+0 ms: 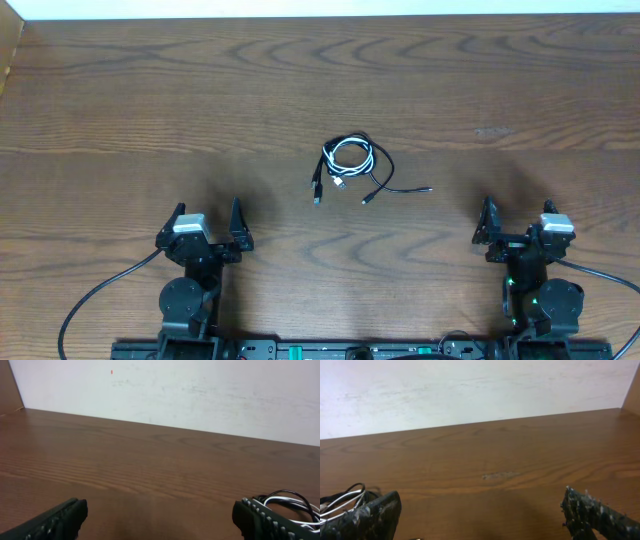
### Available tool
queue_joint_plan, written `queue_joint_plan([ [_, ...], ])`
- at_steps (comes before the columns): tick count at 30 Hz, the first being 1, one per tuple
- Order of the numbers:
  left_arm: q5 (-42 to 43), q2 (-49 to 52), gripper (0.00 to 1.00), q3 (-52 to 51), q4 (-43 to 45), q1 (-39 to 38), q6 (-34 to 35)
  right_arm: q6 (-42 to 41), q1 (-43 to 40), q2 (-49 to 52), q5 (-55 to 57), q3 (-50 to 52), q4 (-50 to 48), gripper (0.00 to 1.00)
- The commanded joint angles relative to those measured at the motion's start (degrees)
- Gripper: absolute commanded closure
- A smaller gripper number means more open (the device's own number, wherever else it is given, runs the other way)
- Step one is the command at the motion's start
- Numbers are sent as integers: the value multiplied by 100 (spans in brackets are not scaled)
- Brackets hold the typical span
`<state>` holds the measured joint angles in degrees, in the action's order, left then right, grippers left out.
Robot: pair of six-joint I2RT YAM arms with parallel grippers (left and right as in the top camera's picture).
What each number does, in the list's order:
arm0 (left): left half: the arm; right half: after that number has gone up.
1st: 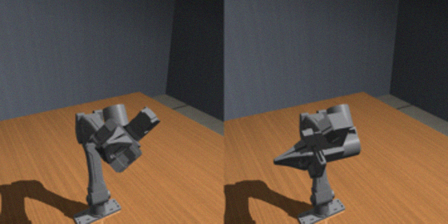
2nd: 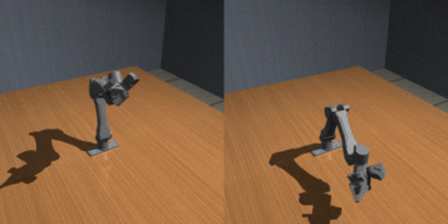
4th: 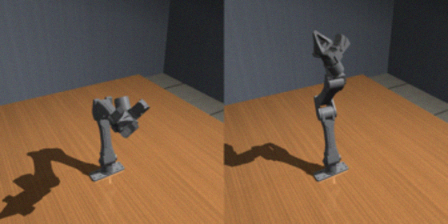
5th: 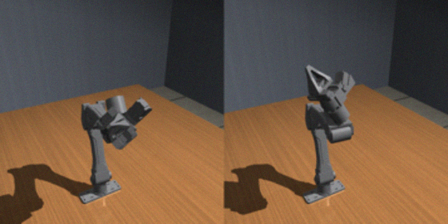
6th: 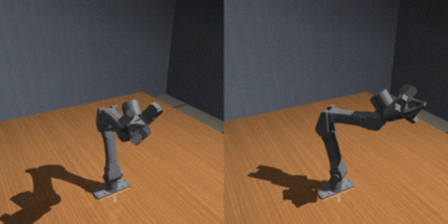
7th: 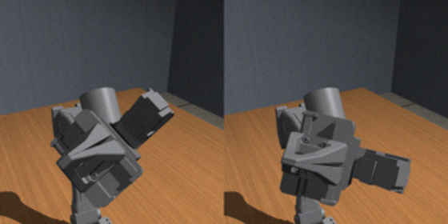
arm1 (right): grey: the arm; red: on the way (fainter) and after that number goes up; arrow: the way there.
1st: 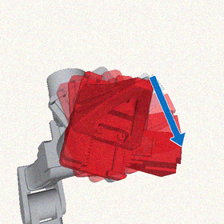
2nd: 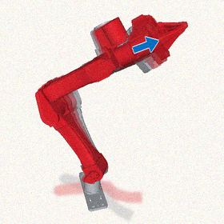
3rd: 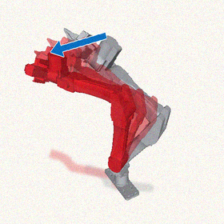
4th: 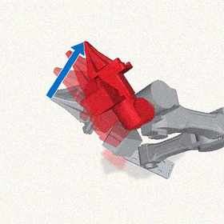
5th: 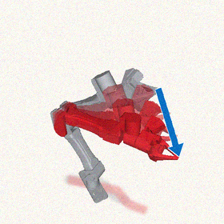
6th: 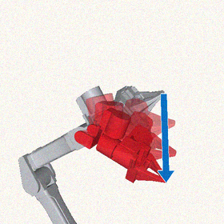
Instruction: Untangle cables
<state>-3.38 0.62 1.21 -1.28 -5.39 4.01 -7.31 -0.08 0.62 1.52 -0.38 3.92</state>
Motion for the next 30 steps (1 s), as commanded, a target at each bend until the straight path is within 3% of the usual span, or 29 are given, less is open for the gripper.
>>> queue_joint_plan([
  [1,-179,-28,2,-96,-103,22,-94,-103,55,-13,-205,7,37,1],
  [10,527,-28,2,664,20,22,-55,-101,55,-13,-334,7,17,1],
  [19,1093,-15,2,1440,-785,22,549,-35,55,-13,-1491,-55,-236,1],
  [25,1349,356,2,2284,-1327,22,1008,-35,55,-11,-1845,-688,-234,1],
  [30,1582,1231,2,3405,-2050,22,1178,-37,55,107,-1864,-1587,-114,1],
])
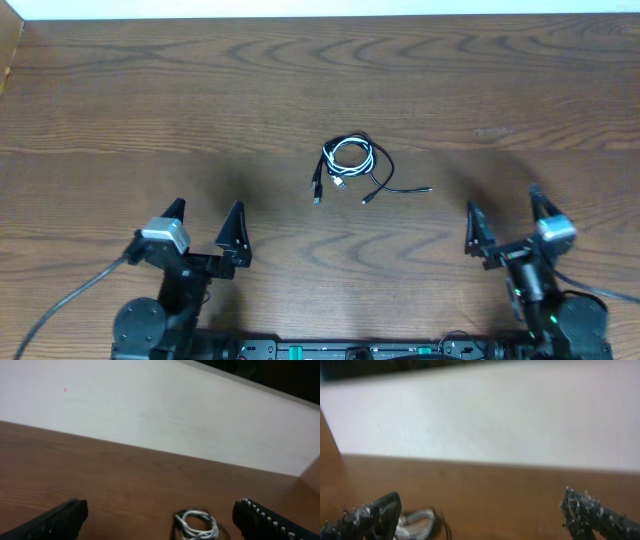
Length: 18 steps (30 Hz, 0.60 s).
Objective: Untangle cables
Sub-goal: 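Raise both arms and move grippers toward the cable bundle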
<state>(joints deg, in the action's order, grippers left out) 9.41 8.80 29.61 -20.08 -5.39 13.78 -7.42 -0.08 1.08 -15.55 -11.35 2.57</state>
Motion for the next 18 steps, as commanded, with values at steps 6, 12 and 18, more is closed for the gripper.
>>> queue_joint_plan([
  [6,997,2006,2,2210,-1394,22,199,-24,55,501,-269,-1458,293,1],
  [12,1843,3587,2,3901,-2870,22,199,9,52,1401,-424,-2549,1051,1],
  [18,1998,4699,2,5189,-3978,22,151,380,52,2896,-817,-4065,2426,1],
])
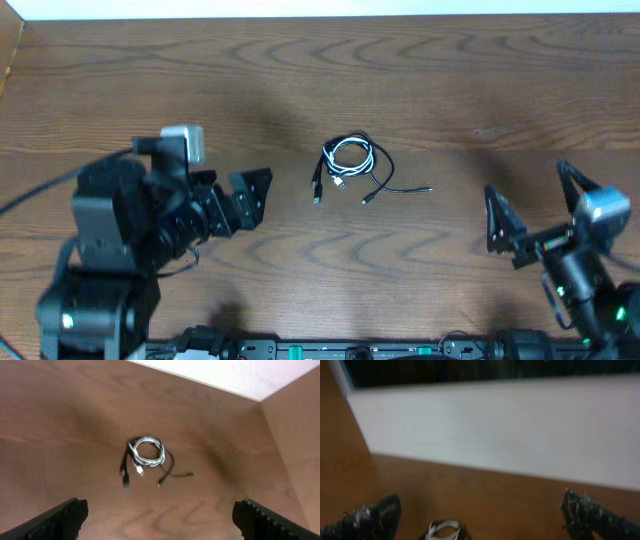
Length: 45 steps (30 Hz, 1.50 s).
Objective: Untangle cables
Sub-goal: 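Raise both arms and move grippers toward the cable bundle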
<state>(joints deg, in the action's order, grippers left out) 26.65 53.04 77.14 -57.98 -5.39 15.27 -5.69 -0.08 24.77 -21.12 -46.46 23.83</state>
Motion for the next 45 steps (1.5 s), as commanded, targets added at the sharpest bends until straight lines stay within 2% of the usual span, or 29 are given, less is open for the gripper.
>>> queue_joint_plan([
  [1,273,407,2,553,-304,22,0,216,52,844,-313,-861,595,1],
  [8,271,992,2,651,-632,22,7,363,57,2809,-601,-2417,2323,1],
  [15,273,1410,2,651,-629,22,9,361,61,4092,-1637,-2520,2583,1],
  [19,271,1602,2,649,-632,22,7,313,61,4682,-1818,-2520,2728,1],
  [24,271,1856,2,645,-627,22,9,-400,50,5224,-1832,-2520,2798,1],
  [27,273,2052,2,632,-629,17,9,-450,44,5421,-1825,-2520,2824,1],
  [28,275,2111,2,612,-629,17,11,-452,50,5477,-1825,-2518,2826,4],
  [29,275,2173,2,579,-629,17,11,-455,59,5530,-1827,-2518,2826,18],
  [31,275,2286,1,487,-632,17,11,-455,90,5626,-1825,-2514,2826,56],
  [32,275,2341,8,435,-632,17,11,-455,98,5674,-1827,-2514,2826,75],
  [33,275,2396,20,385,-632,17,11,-455,114,5716,-1825,-2509,2826,94],
  [34,275,2452,40,339,-632,17,11,-455,131,5764,-1825,-2507,2830,99],
  [36,278,2575,70,249,-634,17,11,-455,186,5864,-1825,-2503,2835,99],
  [38,280,2686,89,173,-634,17,11,-452,245,5960,-1825,-2503,2846,99],
  [39,291,2745,92,142,-634,17,11,-455,273,6002,-1825,-2503,2850,99],
  [41,295,2833,92,90,-629,17,11,-452,328,6074,-1823,-2503,2850,99],
  [42,295,2879,92,66,-629,17,11,-452,358,6113,-1818,-2503,2848,93],
  [43,295,2924,92,52,-629,17,11,-452,389,6151,-1818,-2503,2848,77],
  [44,295,2973,92,37,-629,17,11,-455,422,6179,-1818,-2503,2848,69],
  [45,295,3014,92,22,-629,17,11,-455,459,6223,-1808,-2500,2846,69],
])
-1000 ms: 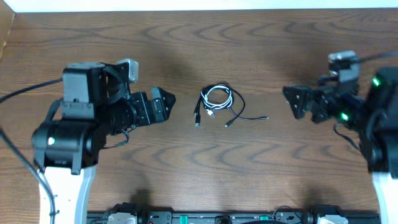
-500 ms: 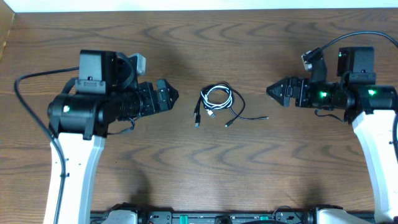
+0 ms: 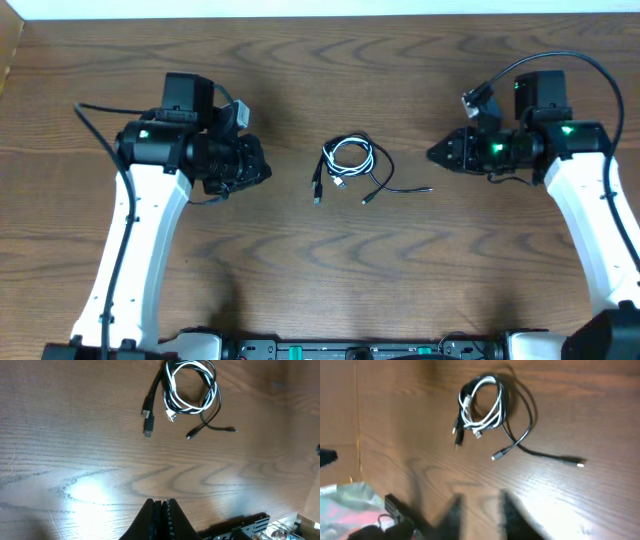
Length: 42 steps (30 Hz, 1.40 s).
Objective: Untangle cables
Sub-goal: 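Raise both arms and move grippers toward the cable bundle, then lower both grippers onto the black and white cable bundle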
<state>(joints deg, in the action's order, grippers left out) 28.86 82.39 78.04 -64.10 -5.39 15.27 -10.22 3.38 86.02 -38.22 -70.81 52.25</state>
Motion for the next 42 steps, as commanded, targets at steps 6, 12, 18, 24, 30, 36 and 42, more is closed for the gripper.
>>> queue_joint_plan([
  [6,74,330,90,-96,-20,-20,11,-2,437,319,46,-66,-122,62],
  [12,70,450,83,-96,24,-284,11,-7,852,610,273,-66,-435,61],
  [18,-61,485,77,-96,76,-597,9,-247,1261,1040,387,-66,-1073,61],
  [24,-133,496,76,-96,96,-809,11,-1207,1569,1617,1318,-66,-1755,53],
  [30,-146,496,75,-96,98,-940,9,-1362,1725,2194,1478,-66,-2317,54],
  [36,-146,496,75,-96,164,-960,9,-1786,1823,2778,1473,-66,-2728,60],
  [42,-175,496,75,-96,177,-960,9,-1849,1939,3038,1473,-66,-2662,99],
])
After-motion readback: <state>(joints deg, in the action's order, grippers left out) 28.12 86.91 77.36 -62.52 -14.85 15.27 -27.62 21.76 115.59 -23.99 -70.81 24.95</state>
